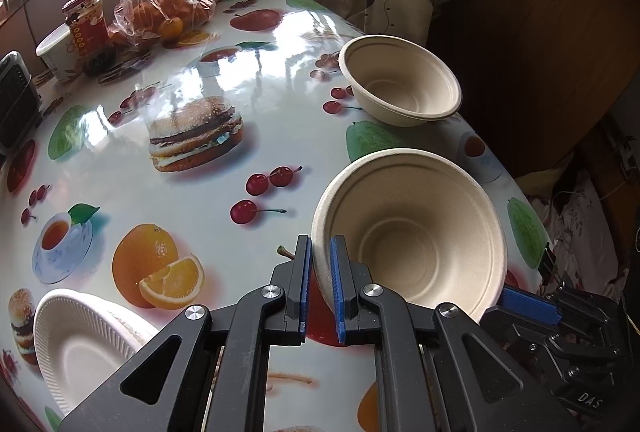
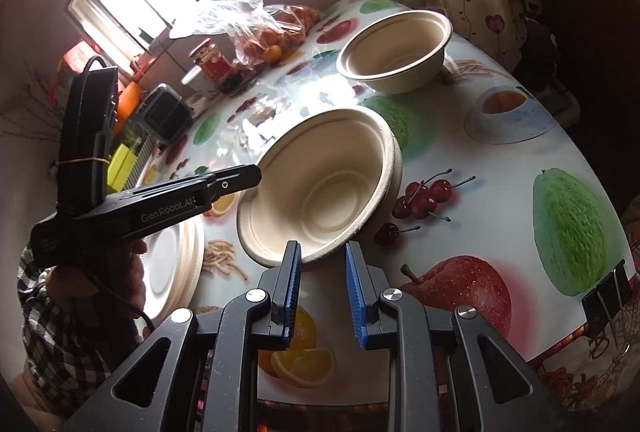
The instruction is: Organize plates and bowls
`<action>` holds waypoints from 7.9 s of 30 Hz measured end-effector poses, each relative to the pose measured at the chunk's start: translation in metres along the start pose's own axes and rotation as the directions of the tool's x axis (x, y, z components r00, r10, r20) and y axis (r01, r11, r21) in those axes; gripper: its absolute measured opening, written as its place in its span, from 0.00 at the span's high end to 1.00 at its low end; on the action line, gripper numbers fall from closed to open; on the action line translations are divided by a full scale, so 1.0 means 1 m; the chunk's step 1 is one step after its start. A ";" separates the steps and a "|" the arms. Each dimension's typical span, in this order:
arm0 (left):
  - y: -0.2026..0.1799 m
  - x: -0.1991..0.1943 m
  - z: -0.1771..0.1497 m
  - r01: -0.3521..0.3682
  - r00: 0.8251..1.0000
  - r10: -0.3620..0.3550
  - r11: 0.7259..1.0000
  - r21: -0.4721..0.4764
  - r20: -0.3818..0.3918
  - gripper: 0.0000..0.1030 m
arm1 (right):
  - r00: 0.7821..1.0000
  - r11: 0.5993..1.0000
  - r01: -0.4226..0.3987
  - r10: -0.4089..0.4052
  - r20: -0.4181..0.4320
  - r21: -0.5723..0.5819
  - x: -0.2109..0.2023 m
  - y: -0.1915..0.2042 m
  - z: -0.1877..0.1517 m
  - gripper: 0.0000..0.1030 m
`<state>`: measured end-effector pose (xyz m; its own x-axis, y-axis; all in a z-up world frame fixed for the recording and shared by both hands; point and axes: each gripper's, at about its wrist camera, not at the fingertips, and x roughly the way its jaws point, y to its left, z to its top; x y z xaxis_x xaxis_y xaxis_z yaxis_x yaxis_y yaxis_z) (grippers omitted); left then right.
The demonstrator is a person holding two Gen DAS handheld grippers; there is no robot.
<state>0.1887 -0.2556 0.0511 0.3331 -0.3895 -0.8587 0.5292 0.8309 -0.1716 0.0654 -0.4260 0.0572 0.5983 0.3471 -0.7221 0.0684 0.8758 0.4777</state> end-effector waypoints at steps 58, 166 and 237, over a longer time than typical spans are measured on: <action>0.007 0.031 0.107 0.042 0.993 -0.043 0.999 0.005 0.108 0.68 | 0.966 0.975 0.222 -0.222 0.133 0.012 0.018 -0.056 0.113 0.62; 0.002 -0.022 0.081 0.134 0.981 -0.131 0.991 -0.010 0.142 0.91 | 0.961 0.979 0.191 -0.171 0.218 -0.073 -0.010 0.001 0.092 0.79; 0.012 -0.013 -0.011 0.115 0.992 -0.111 0.990 -0.076 0.058 0.91 | 0.973 0.978 0.191 -0.179 0.143 -0.078 0.002 0.012 0.012 0.79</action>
<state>0.1820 -0.2364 0.0547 0.3173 -0.5018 -0.8047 0.5035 0.8082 -0.3054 0.0768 -0.4184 0.0672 0.6843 0.1334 -0.7169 0.1192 0.9495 0.2904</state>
